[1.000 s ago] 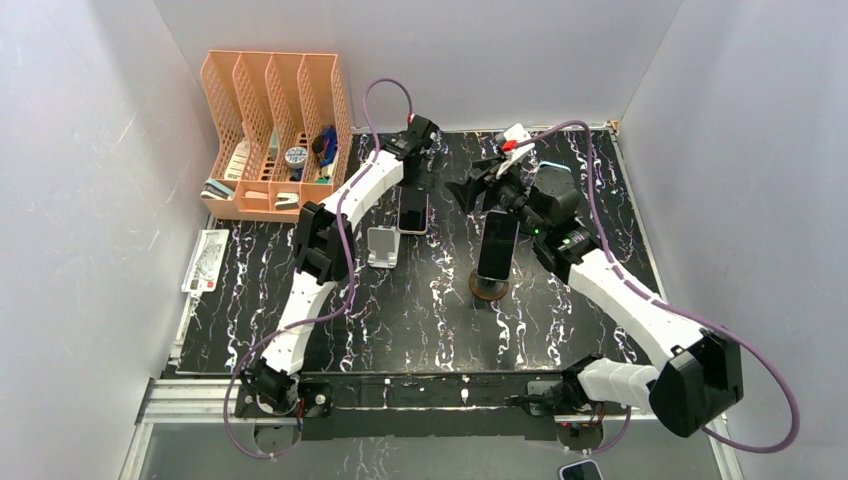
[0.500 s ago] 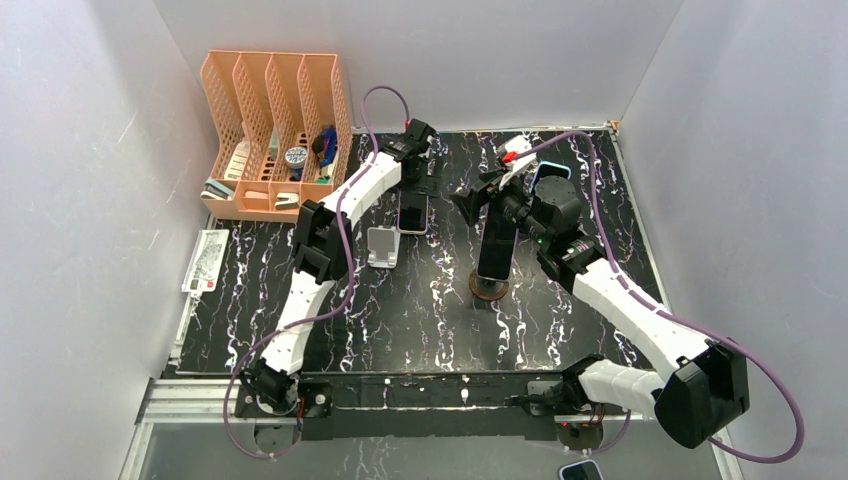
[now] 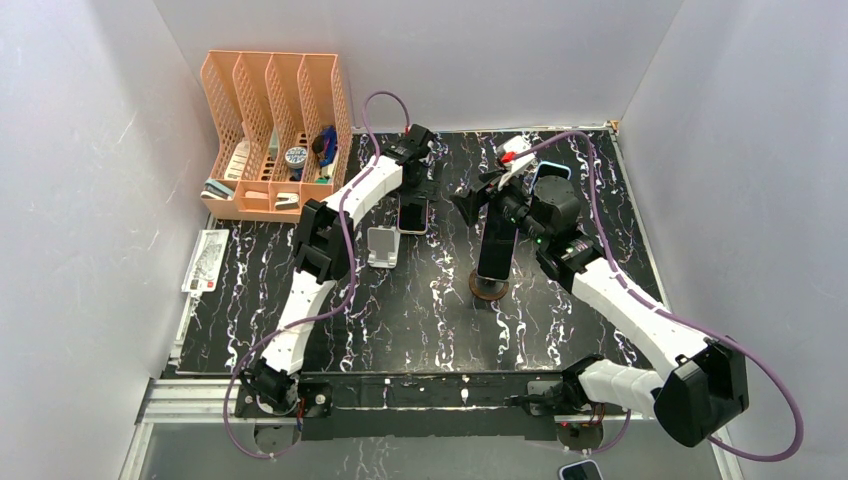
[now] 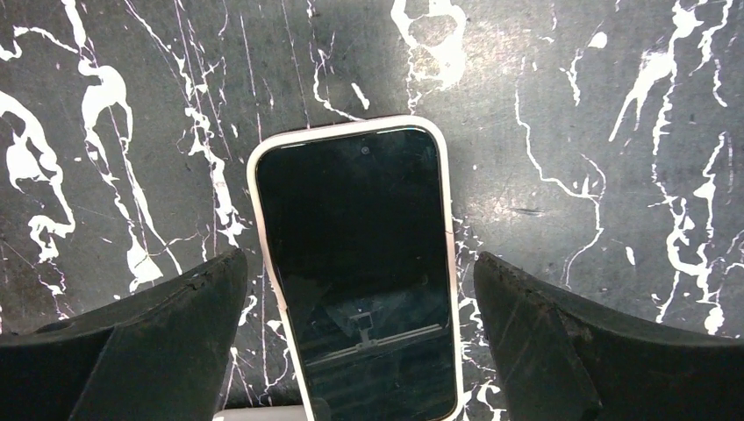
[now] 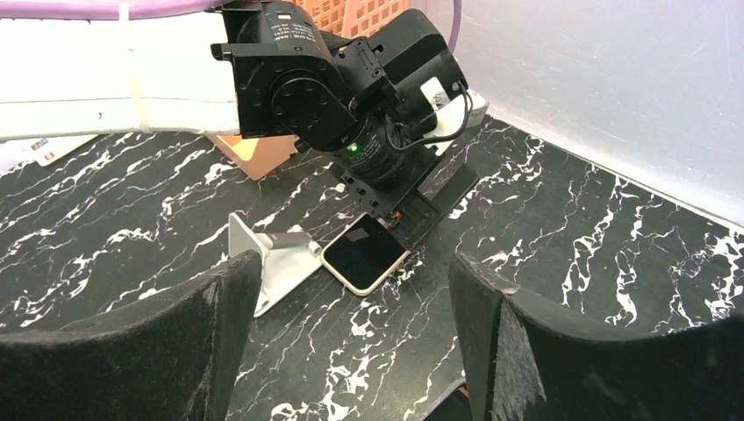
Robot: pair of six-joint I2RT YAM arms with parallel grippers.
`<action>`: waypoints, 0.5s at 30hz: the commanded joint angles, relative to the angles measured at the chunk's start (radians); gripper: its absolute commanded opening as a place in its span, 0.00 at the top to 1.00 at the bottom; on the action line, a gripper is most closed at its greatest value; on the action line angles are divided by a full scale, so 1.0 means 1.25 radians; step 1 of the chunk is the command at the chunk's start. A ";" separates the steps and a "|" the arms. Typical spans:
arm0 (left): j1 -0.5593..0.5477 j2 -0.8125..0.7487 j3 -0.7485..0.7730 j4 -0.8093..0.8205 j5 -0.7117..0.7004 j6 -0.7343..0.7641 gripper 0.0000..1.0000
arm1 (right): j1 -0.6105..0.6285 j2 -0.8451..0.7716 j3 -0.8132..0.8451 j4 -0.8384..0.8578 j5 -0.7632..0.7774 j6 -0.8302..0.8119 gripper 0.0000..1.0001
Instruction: Place the phone on the phone stand
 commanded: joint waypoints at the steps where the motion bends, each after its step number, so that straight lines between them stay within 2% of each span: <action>1: 0.002 0.017 -0.016 -0.001 -0.018 -0.001 0.01 | 0.001 0.004 0.000 0.015 -0.002 -0.014 0.15; 12: 0.002 0.045 -0.023 0.005 0.003 -0.013 0.02 | 0.001 0.011 0.000 0.014 0.002 -0.017 0.14; 13: 0.002 0.048 -0.020 0.004 -0.002 -0.013 0.05 | 0.001 0.012 0.001 0.014 0.002 -0.017 0.14; 15: 0.002 0.053 -0.016 -0.001 -0.006 -0.012 0.18 | 0.001 0.013 0.001 0.014 0.003 -0.017 0.14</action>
